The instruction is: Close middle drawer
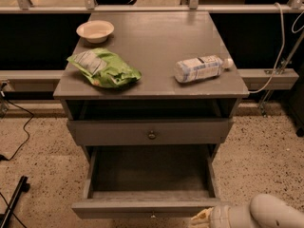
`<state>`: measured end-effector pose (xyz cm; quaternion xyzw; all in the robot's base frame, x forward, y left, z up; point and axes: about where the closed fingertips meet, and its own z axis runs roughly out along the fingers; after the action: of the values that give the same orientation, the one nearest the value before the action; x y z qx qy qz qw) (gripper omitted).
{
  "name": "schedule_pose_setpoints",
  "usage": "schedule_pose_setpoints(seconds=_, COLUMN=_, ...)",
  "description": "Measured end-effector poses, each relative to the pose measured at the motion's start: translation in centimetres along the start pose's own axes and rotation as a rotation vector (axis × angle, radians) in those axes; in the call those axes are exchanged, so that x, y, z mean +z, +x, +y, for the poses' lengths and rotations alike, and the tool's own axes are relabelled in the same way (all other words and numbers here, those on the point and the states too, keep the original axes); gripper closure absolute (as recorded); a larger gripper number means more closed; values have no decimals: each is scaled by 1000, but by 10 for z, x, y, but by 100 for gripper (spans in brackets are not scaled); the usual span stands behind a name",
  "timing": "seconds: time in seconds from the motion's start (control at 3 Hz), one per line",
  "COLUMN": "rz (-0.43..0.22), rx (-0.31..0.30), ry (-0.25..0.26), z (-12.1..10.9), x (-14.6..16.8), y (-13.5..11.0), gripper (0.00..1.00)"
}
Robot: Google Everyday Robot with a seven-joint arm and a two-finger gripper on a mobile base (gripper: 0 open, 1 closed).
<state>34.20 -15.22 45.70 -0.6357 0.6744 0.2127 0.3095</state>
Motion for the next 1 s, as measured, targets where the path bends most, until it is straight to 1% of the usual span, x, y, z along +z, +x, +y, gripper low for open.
schedule_pose_setpoints(seconds=0.33, rz=24, rx=7, ry=2, z=8, x=30, y=11, gripper=100)
schedule_pose_setpoints(seconds=0.67, rz=50, rx=49, ry=16, z=13, x=57, y=23, gripper=100)
schedule_pose_setpoints(seconds=1.0, rz=85, rx=99, ry=34, z=9, x=76, y=31, gripper=100)
